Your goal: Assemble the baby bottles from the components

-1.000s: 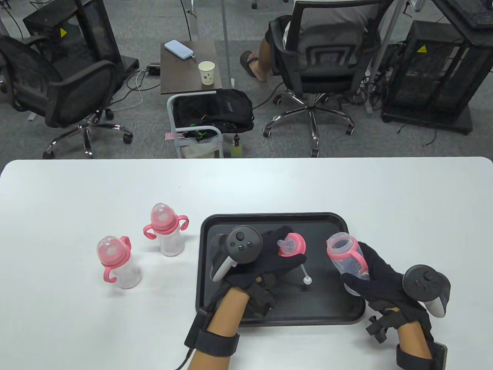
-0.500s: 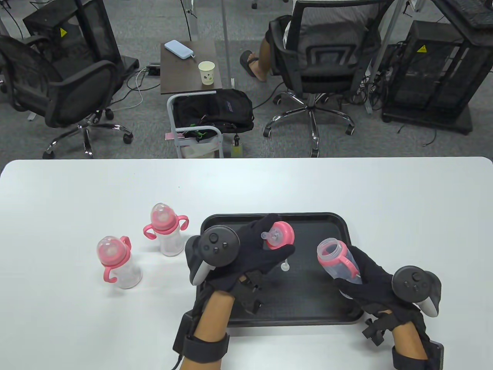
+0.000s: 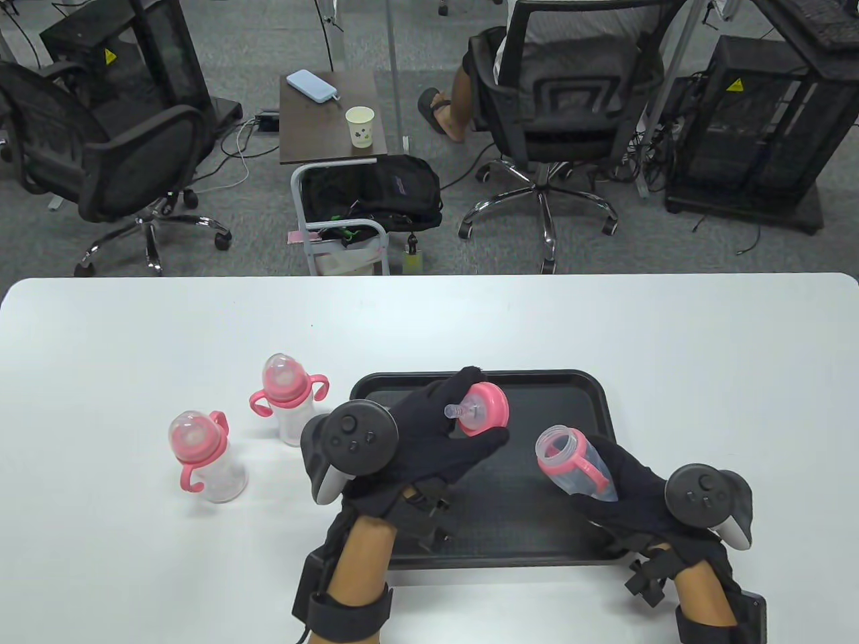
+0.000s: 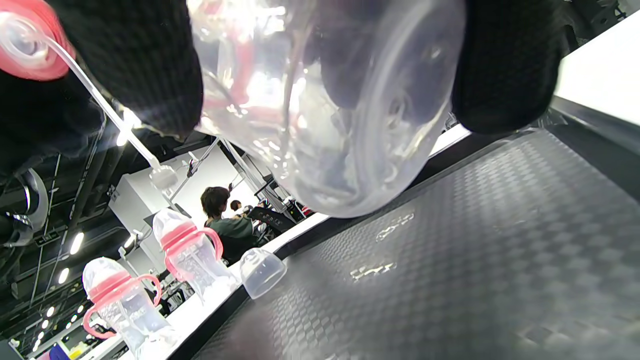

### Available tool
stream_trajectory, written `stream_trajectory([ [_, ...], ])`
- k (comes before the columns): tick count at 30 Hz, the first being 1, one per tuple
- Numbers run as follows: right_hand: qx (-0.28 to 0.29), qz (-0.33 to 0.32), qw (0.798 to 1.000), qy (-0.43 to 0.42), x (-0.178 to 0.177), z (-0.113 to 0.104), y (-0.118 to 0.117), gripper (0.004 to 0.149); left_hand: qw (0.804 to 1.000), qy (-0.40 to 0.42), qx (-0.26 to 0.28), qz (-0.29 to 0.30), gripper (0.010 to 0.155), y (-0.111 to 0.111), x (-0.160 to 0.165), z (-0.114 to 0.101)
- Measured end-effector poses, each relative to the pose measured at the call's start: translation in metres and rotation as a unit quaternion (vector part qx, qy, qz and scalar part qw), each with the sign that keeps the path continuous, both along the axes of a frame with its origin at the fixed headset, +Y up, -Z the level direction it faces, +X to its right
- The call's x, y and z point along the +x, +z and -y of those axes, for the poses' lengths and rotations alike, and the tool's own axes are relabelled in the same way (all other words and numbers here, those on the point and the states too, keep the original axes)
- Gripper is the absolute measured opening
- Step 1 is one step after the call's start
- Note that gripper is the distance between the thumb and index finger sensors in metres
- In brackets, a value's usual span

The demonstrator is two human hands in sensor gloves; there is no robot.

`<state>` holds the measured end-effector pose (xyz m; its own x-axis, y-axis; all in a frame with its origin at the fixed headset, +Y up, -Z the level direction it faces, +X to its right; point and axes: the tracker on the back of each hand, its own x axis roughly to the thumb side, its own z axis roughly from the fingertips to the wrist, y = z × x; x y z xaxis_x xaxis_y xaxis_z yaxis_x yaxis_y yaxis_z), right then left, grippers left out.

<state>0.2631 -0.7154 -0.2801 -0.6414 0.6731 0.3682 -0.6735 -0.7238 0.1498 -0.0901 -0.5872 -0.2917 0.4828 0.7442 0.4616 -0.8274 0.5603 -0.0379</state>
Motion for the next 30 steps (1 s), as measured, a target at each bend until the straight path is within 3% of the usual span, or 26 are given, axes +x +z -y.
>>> stream_trajectory([
  [14, -0.024, -0.043, 0.998, 0.037, -0.023, 0.01, 0.001, 0.091, 1.0, 0.005, 0.018, 0.018, 0.089, 0.012, 0.004, -0.012],
  [30, -0.023, -0.07, 0.996, 0.04, -0.037, 0.011, 0.004, 0.091, 0.998, -0.044, -0.003, 0.047, 0.089, 0.006, 0.028, 0.0],
])
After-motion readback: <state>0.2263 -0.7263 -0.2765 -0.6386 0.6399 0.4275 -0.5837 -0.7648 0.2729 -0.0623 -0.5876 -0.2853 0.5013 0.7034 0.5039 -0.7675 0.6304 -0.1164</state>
